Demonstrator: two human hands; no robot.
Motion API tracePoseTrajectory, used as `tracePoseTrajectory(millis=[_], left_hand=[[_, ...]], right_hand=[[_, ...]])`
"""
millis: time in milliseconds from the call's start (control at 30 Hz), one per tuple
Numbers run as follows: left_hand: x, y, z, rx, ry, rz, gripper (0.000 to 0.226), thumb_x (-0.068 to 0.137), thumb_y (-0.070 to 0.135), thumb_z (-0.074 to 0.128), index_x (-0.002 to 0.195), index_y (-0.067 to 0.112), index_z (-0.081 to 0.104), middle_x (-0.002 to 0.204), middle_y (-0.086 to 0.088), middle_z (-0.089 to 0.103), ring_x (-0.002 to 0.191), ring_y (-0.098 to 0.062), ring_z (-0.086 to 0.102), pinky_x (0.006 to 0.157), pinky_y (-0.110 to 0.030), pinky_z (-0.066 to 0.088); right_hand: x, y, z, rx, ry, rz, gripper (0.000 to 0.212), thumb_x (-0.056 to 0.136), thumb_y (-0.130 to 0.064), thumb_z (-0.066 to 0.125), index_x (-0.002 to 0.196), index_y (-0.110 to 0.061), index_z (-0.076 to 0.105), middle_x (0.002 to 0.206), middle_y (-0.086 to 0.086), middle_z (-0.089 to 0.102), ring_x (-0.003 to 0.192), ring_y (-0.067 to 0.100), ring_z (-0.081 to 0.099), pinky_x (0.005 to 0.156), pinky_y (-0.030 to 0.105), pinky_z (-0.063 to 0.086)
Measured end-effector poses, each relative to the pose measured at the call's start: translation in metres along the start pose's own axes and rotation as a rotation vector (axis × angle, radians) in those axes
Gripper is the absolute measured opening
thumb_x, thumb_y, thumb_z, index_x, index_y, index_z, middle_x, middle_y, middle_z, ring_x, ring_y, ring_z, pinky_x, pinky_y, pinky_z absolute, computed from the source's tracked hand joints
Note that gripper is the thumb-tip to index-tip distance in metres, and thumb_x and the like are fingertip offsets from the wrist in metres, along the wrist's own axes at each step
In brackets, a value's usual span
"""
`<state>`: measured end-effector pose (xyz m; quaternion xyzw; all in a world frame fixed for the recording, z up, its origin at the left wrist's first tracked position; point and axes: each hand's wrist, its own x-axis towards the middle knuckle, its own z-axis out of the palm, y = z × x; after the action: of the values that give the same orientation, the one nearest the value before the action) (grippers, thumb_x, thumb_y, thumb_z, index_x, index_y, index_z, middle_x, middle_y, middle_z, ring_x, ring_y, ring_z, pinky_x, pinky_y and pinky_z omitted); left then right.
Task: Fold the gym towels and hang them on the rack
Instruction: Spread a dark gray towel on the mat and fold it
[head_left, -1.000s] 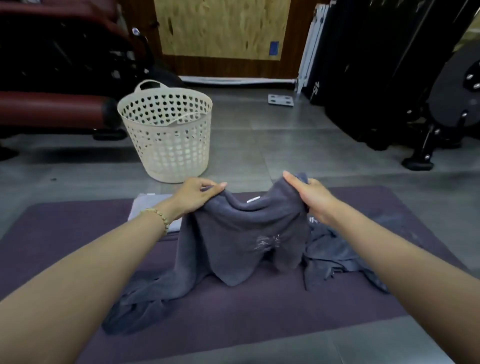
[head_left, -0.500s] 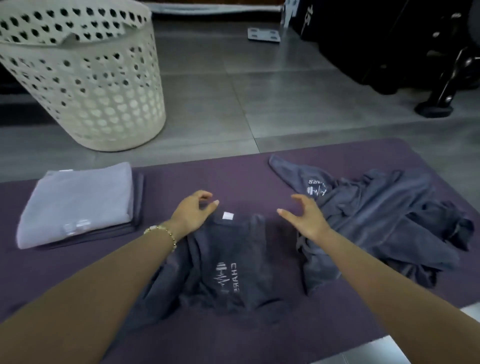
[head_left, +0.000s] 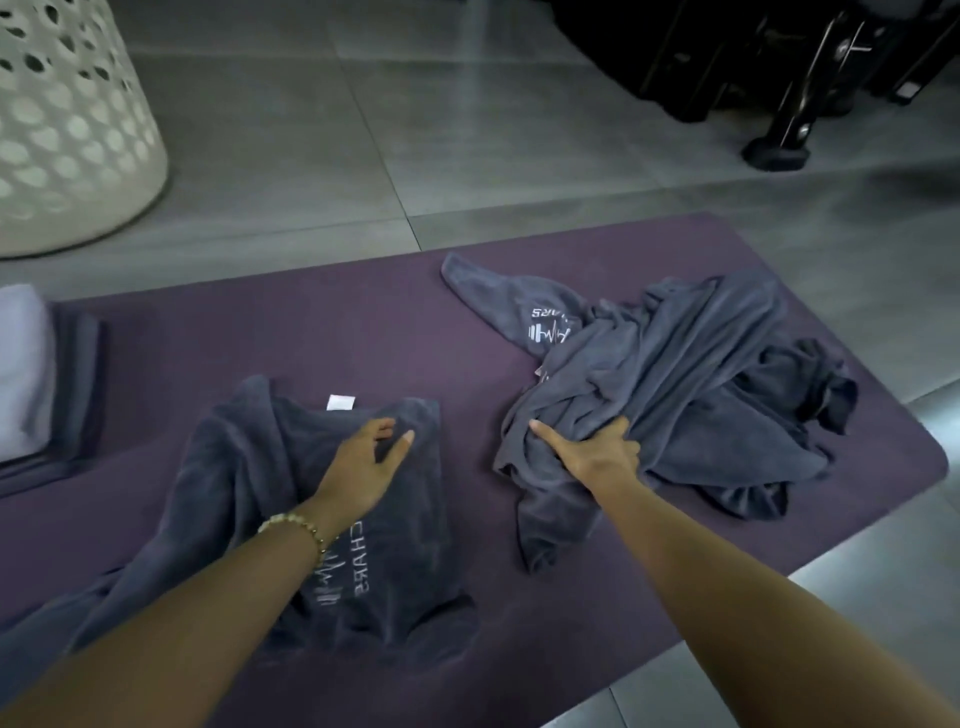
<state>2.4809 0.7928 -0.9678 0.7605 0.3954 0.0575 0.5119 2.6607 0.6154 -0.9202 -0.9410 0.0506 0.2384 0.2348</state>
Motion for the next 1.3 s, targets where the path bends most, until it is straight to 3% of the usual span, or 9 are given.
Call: tracePoseTrajectory(millis=[200, 300, 400, 533, 667, 833, 1067, 1200, 1300], left_hand=[[-0.025, 0.068, 0.058, -0.088, -0.410, -0.016, 0.059, 0.092, 0.057, 0.039, 0.146, 0.046, 0.020, 0.129, 0.006, 0.051, 0.099, -0.021, 0.064, 0.083, -0.029, 0.053], [-0.024, 0.093, 0.093, -0.138, -0.501, -0.127, 0.068, 0.088, 0.069, 0.035, 0.144, 0.056, -0.001, 0.142, -0.002, 0.035, 0.097, -0.021, 0.064, 0.073, -0.030, 0.057], [-0.012, 0.092, 0.119, -0.210, -0.440, -0.108, 0.072, 0.088, 0.060, 0.048, 0.148, 0.045, 0.011, 0.151, -0.005, 0.020, 0.119, -0.026, 0.053, 0.072, -0.031, 0.057], [-0.021, 0.108, 0.134, -0.457, -0.329, 0.054, 0.028, 0.095, 0.018, 0.055, 0.120, 0.025, 0.045, 0.118, 0.001, 0.058, 0.116, -0.017, 0.055, 0.090, -0.020, 0.047], [0.003, 0.196, 0.124, -0.488, -0.244, 0.361, 0.022, 0.094, 0.009, 0.056, 0.115, 0.009, 0.051, 0.105, -0.002, 0.059, 0.096, -0.010, 0.056, 0.078, -0.008, 0.045], [0.043, 0.300, 0.109, -0.285, -0.257, 0.525, 0.050, 0.096, 0.023, 0.054, 0.141, 0.011, 0.037, 0.134, 0.001, 0.048, 0.121, -0.012, 0.048, 0.091, -0.009, 0.040], [0.038, 0.190, 0.073, 0.078, -0.350, 0.234, 0.068, 0.095, 0.041, 0.050, 0.151, 0.022, 0.018, 0.154, -0.001, 0.029, 0.135, -0.021, 0.040, 0.108, -0.025, 0.031], [0.036, 0.101, 0.027, 0.333, -0.226, 0.146, 0.067, 0.093, 0.042, 0.052, 0.147, 0.009, 0.030, 0.152, -0.009, 0.033, 0.138, -0.023, 0.034, 0.115, -0.030, 0.024], [0.033, 0.041, -0.004, 0.594, -0.217, 0.039, 0.071, 0.094, 0.051, 0.044, 0.149, 0.011, 0.023, 0.155, -0.010, 0.025, 0.143, -0.026, 0.023, 0.117, -0.036, 0.018]], right_hand=[[0.004, 0.022, -0.010, 0.301, -0.119, -0.110, 0.088, 0.054, -0.071, 0.075, 0.112, -0.014, 0.041, 0.116, 0.003, 0.053, 0.117, 0.028, 0.053, 0.094, 0.033, 0.043], [0.011, 0.044, -0.020, 0.413, 0.033, 0.039, 0.090, 0.060, -0.070, 0.073, 0.128, -0.022, 0.039, 0.137, 0.011, 0.038, 0.129, 0.033, 0.040, 0.106, 0.042, 0.037], [0.010, 0.054, -0.016, 0.637, -0.172, 0.088, 0.088, 0.060, -0.070, 0.074, 0.134, -0.034, 0.042, 0.146, 0.006, 0.030, 0.130, 0.030, 0.042, 0.105, 0.044, 0.043], [0.005, 0.052, -0.033, 0.778, -0.297, -0.095, 0.041, 0.081, -0.042, 0.072, 0.111, -0.015, 0.064, 0.114, 0.009, 0.069, 0.102, 0.024, 0.066, 0.085, 0.033, 0.056], [0.011, 0.017, -0.111, 0.862, -0.089, -0.480, 0.017, 0.091, -0.023, 0.063, 0.103, -0.012, 0.066, 0.104, 0.010, 0.071, 0.098, 0.024, 0.068, 0.084, 0.035, 0.057], [0.047, -0.035, -0.198, 0.731, 0.173, -0.693, 0.019, 0.090, -0.028, 0.064, 0.106, -0.017, 0.062, 0.109, 0.009, 0.066, 0.100, 0.020, 0.063, 0.083, 0.035, 0.051], [0.046, -0.001, -0.140, 0.519, 0.056, -0.457, 0.056, 0.093, -0.031, 0.059, 0.143, -0.017, 0.038, 0.149, 0.005, 0.034, 0.137, 0.022, 0.034, 0.106, 0.034, 0.036], [0.014, 0.024, -0.059, 0.533, -0.072, -0.401, 0.034, 0.089, -0.018, 0.066, 0.120, -0.008, 0.056, 0.119, 0.007, 0.056, 0.107, 0.021, 0.056, 0.080, 0.008, 0.044], [-0.017, 0.039, -0.007, 0.498, -0.382, -0.264, 0.017, 0.090, -0.019, 0.064, 0.105, -0.013, 0.058, 0.099, 0.007, 0.061, 0.078, 0.014, 0.056, 0.061, 0.012, 0.043]])
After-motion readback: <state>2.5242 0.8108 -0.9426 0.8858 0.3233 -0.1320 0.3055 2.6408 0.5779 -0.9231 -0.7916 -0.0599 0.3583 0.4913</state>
